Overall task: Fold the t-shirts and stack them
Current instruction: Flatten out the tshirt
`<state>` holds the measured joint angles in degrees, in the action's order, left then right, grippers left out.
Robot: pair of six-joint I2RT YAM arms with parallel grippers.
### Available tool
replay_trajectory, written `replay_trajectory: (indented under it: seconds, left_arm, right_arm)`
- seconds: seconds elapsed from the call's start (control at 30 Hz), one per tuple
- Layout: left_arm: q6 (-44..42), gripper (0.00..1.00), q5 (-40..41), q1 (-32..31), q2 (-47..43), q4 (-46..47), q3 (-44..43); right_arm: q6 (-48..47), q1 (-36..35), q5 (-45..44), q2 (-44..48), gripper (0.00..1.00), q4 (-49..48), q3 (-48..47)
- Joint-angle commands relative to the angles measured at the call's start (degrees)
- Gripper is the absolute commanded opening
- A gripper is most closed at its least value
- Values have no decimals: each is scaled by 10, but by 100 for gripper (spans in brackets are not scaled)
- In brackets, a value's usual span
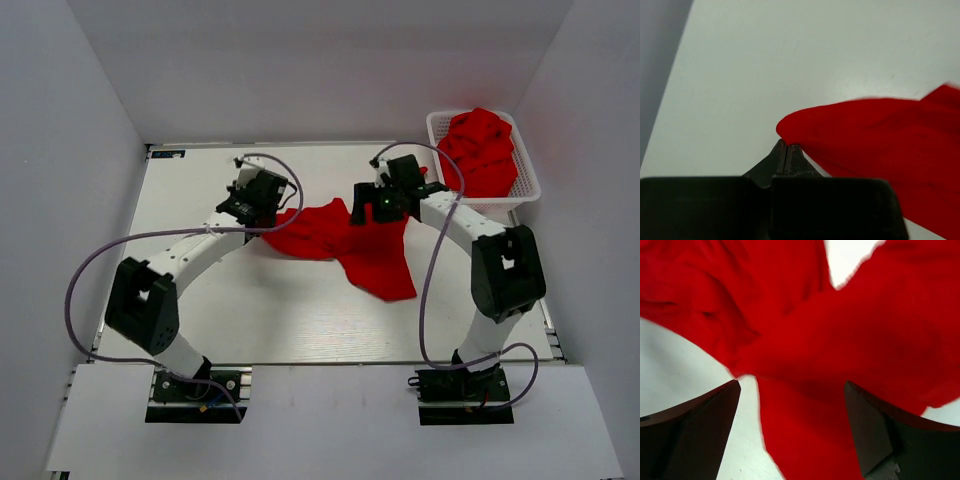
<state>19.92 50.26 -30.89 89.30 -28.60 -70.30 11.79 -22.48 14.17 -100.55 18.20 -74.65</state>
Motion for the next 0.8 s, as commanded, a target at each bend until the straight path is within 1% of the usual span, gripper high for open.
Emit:
replay_trajectory:
  seconds: [0.0, 0.03, 0.1, 0.2, 0.23, 0.3, 0.37, 0.47, 0.53, 0.57, 0.6, 0.63, 0.73, 0.77]
  left_arm:
    - [109, 0, -31, 22, 15, -92, 14]
    - [135, 0, -31, 22, 24, -125, 6]
    - [144, 0, -31, 40, 37, -142, -2]
    - [150, 0, -36, 53, 44, -142, -7]
    - [144, 0, -42, 59, 44, -142, -7]
    - [138, 0, -63, 59, 39, -137, -7]
    - [123, 0, -100, 65, 20, -111, 1]
    - [104, 0, -165, 65, -7, -69, 29]
    - [104, 0, -197, 65, -20, -60, 42]
    - [104, 0, -205, 65, -27, -52, 55]
    - [104, 0, -212, 65, -34, -52, 62]
    - [98, 0, -225, 65, -47, -44, 68]
    - [98, 0, -243, 65, -64, -37, 83]
    - [98, 0, -249, 65, -75, -37, 97]
  right_arm:
    - [-7, 2, 31, 40, 90, -16, -32]
    - [-5, 2, 24, 47, 90, -21, -30]
    - [4, 4, -10, 62, 90, -28, -23]
    - [2, 6, -70, 66, 90, -2, -27]
    - [9, 8, -95, 67, 90, 25, -25]
    - [18, 10, -130, 80, 90, 42, -13]
    - [36, 9, -139, 100, 90, 62, 25]
    - [45, 9, -121, 135, 90, 79, 89]
    - [59, 8, -125, 157, 90, 114, 108]
    - [72, 7, -132, 163, 90, 126, 143]
    - [85, 3, -139, 168, 90, 133, 157]
    - [91, 2, -139, 195, 90, 135, 173]
    - [116, -12, -135, 233, 90, 132, 264]
    - [125, -19, -132, 254, 90, 132, 275]
